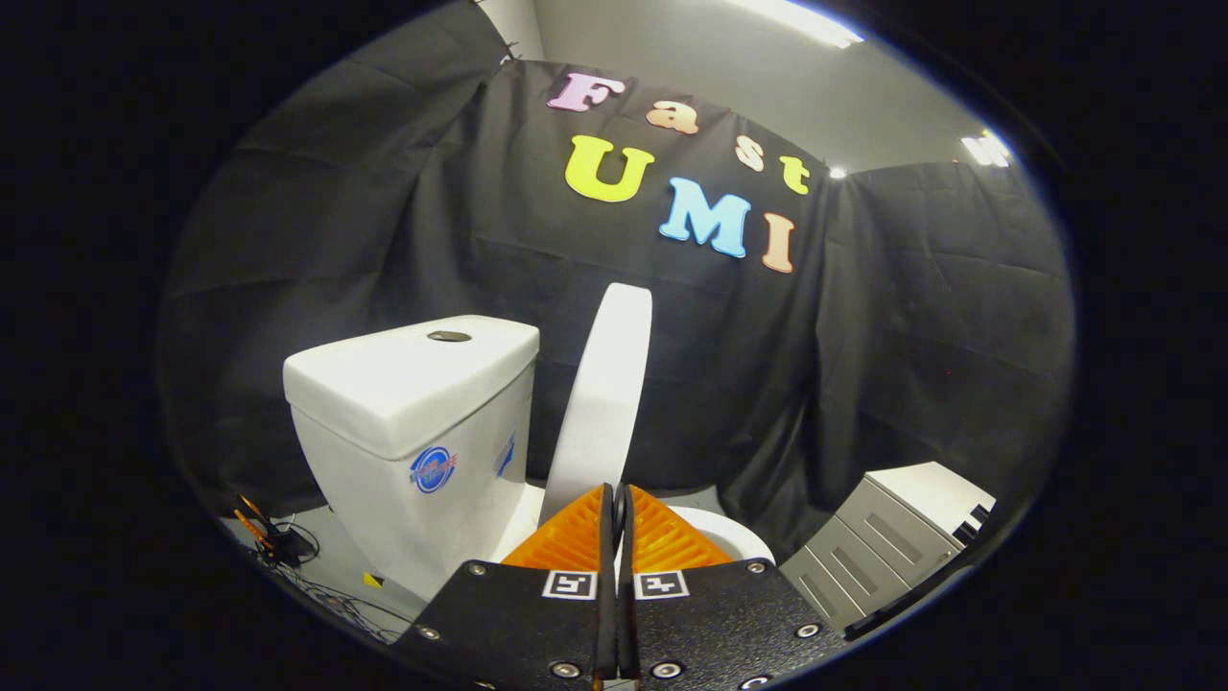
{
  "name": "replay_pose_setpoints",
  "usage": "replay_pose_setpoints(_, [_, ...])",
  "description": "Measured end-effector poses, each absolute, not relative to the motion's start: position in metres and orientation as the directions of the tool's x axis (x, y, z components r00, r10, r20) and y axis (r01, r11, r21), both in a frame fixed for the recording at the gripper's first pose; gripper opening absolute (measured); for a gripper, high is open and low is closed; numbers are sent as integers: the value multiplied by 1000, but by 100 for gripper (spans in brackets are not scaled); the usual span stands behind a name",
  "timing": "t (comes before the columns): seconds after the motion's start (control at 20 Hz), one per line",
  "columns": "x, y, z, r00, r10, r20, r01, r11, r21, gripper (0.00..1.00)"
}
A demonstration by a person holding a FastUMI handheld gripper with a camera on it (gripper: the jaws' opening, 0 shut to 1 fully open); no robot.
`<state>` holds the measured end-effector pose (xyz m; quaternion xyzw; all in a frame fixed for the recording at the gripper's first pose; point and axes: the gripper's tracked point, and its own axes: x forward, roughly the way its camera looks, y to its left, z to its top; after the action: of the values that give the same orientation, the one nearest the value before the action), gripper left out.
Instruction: Open the toilet lid.
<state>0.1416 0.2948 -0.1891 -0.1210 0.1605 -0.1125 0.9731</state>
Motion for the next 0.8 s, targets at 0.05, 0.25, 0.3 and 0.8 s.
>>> replay_pose_setpoints(0.05, [145, 303, -189, 928, -242, -285, 165, 950, -267, 0])
replay_pose_setpoints(0.25, [151, 333, -190, 944, -167, -286, 101, 968, -231, 0])
replay_pose_setpoints(0.3, [152, 339, -192, 945, -157, -288, 95, 971, -219, 0])
replay_pose_setpoints(0.8, [156, 347, -192, 949, -137, -284, 86, 979, -187, 0])
